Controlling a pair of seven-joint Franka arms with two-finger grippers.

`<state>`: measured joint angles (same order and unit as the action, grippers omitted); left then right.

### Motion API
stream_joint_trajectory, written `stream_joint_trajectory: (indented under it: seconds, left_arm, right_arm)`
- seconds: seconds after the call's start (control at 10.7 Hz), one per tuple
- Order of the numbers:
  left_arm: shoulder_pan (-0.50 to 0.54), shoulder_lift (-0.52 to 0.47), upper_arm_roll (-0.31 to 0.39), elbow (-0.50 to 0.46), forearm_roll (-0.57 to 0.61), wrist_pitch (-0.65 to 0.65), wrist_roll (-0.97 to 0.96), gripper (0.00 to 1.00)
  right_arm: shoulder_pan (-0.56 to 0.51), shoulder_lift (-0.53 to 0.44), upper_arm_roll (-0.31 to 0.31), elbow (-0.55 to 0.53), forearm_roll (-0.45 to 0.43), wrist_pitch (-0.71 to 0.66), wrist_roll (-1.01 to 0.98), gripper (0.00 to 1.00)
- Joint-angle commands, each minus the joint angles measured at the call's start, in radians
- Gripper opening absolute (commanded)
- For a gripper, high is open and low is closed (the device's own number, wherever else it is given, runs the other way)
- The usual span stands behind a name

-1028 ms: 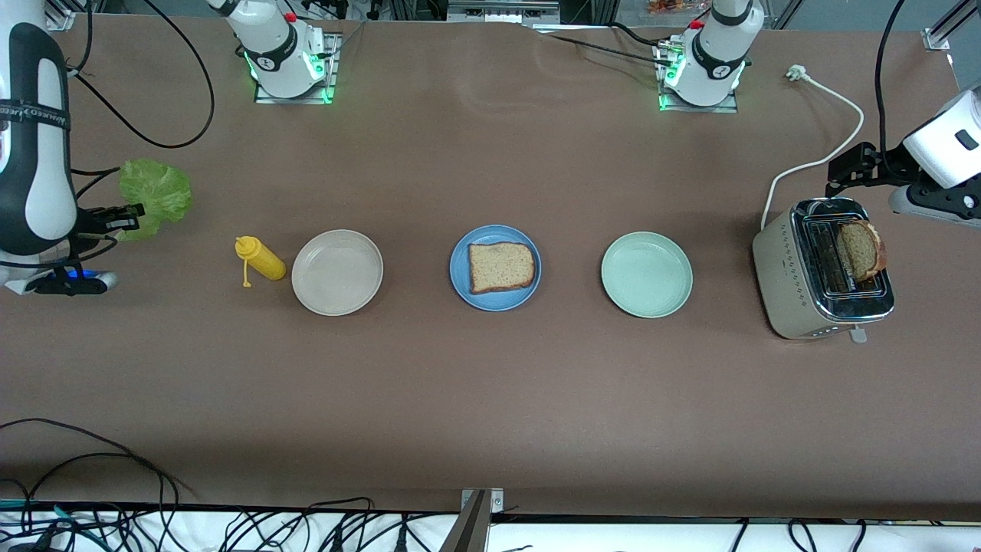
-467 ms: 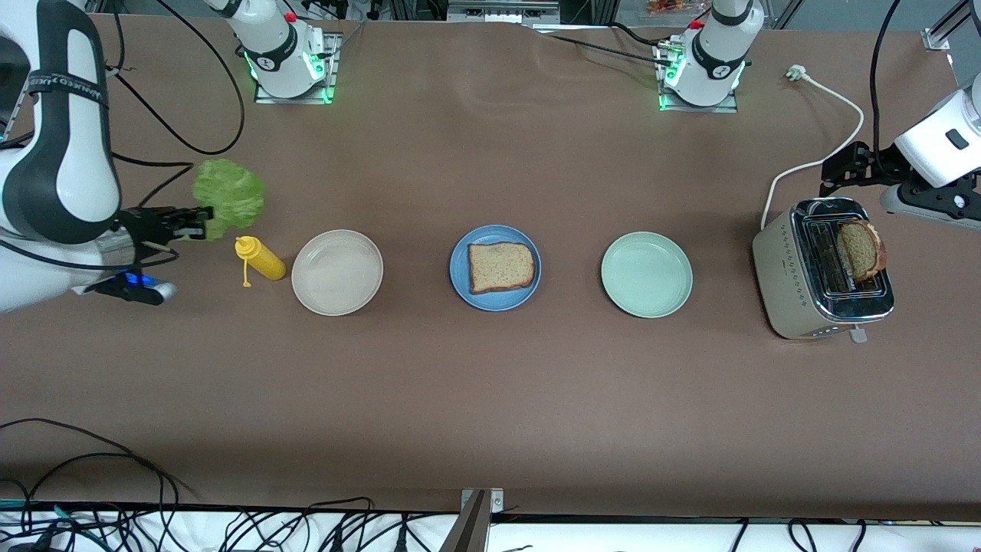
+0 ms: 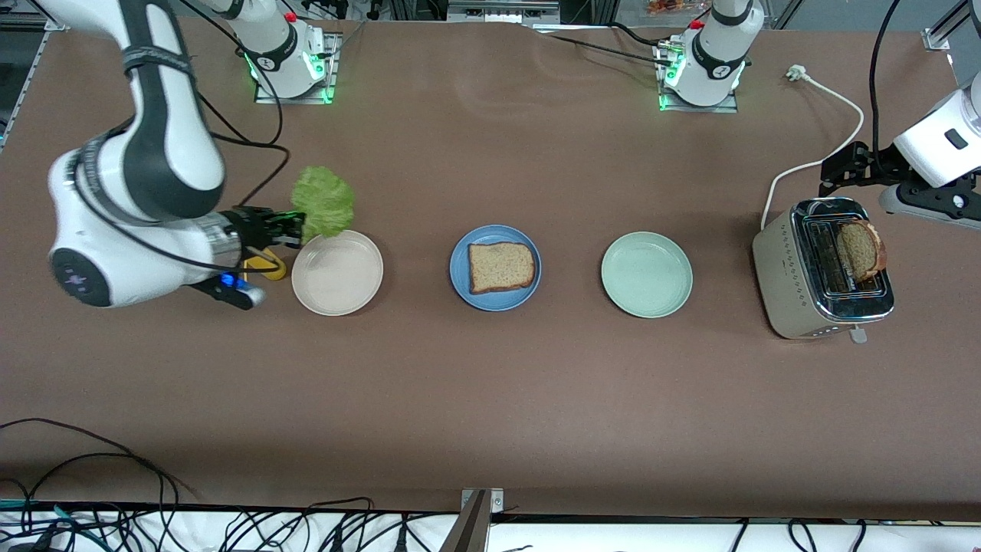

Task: Make sandwich in blue plate with both arms
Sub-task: 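Carry the lettuce leaf over the bread on the blue plate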

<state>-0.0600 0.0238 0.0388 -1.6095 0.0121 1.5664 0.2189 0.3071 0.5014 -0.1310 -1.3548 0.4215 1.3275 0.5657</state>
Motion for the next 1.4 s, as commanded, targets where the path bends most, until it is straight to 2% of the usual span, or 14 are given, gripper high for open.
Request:
stream_joint_trajectory:
  seconds: [0.0,0.19,0.47,0.65,0.84,1.31]
  left_arm:
    - [-0.004,0.015,0.001,0.022,0.0,-0.003,0.002,1.0]
    - [-0.004,0.015,0.001,0.022,0.002,-0.003,0.0,1.0]
    - [-0.004,0.015,0.0,0.023,0.002,-0.003,0.0,1.0]
    - [-0.004,0.015,0.0,0.023,0.002,-0.003,0.0,1.0]
    - [-0.004,0.015,0.001,0.023,0.002,-0.003,0.002,1.0]
    - [-0.004,0.016,0.0,0.034,0.003,-0.003,0.0,1.0]
  right_arm:
    - [0.122,0.032,-0.01,0.006,0.069,0.157,0.194,0.0]
    - [0.211,0.087,-0.01,0.006,0.114,0.318,0.322,0.0]
    - [0.354,0.204,-0.01,0.005,0.117,0.588,0.491,0.0]
    - [0.42,0.264,0.007,0.002,0.135,0.72,0.572,0.0]
    - [0.448,0.292,0.008,0.0,0.138,0.775,0.606,0.0]
    - [0.44,0.284,0.005,0.005,0.138,0.771,0.605,0.0]
